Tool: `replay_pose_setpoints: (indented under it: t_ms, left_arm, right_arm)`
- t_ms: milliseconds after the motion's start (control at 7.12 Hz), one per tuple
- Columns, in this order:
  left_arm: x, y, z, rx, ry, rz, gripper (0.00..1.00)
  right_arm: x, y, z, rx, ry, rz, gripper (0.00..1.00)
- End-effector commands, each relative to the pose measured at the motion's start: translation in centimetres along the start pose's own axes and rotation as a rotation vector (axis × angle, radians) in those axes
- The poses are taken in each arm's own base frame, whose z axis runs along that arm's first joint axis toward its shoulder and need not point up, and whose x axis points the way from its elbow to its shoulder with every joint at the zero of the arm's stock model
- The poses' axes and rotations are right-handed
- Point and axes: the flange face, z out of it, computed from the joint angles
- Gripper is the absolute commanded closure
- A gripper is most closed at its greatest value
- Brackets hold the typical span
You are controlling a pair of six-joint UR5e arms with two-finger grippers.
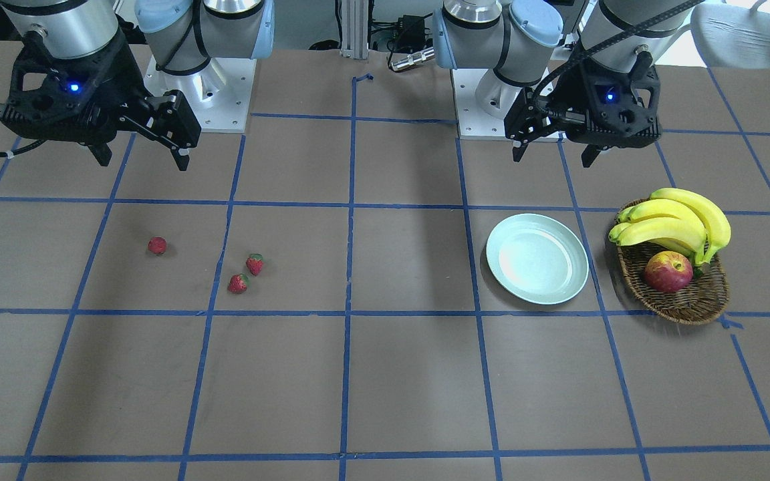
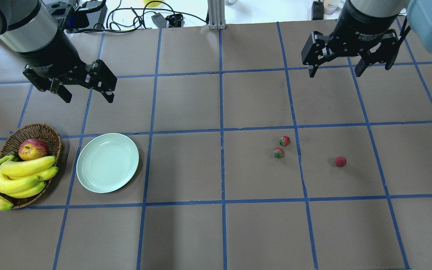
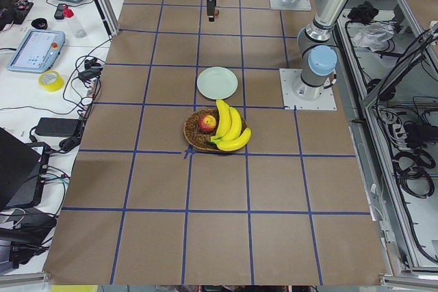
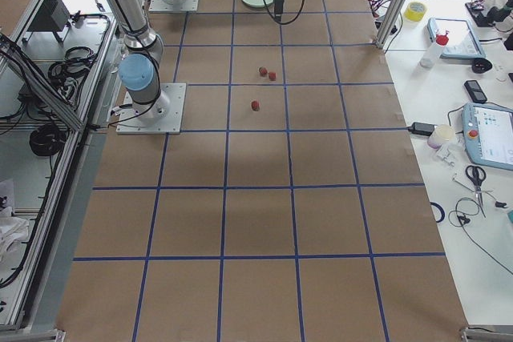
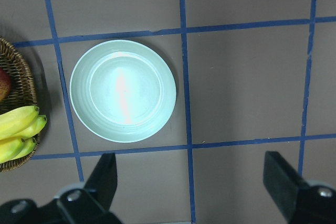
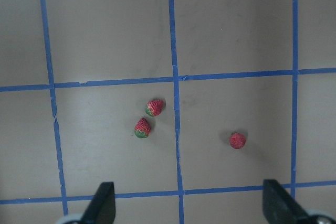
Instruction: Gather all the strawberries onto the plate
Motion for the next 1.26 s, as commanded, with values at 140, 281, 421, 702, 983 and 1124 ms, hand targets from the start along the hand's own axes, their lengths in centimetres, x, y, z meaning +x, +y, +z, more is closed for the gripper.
replay_pose_setpoints:
  t_ms: [140, 281, 421, 702, 983, 1124]
  left_arm:
    - [0.0, -0.2, 0.6, 0.014, -0.001, 0.0, 0.0]
    - [0.0, -0.2, 0.7, 0.013, -0.001, 0.0, 0.0]
    - [0.0, -0.2, 0.7, 0.011, -0.003, 0.002, 0.0]
    - [0.0, -0.3, 0.8, 0.01, 0.0, 0.009, 0.0]
    - [0.0, -0.4, 1.0, 0.006, 0.0, 0.009, 0.0]
    - [0.0, -0.4, 0.9, 0.008, 0.001, 0.005, 0.0]
  right_arm:
    - [0.0, -0.1, -0.2, 0.006, -0.001, 0.0, 0.0]
    - [0.0, -0.1, -0.2, 0.006, -0.001, 0.002, 0.0]
    - [0.0, 0.0, -0.2, 0.002, -0.001, 0.003, 0.0]
    - [-0.2, 0.1, 0.2, -0.007, -0.001, 0.008, 0.0]
    - [-1.4, -0.3, 3.0, -0.056, -0.013, -0.01, 0.0]
    - [-3.4, 0.0, 6.1, -0.108, -0.006, -0.006, 0.0]
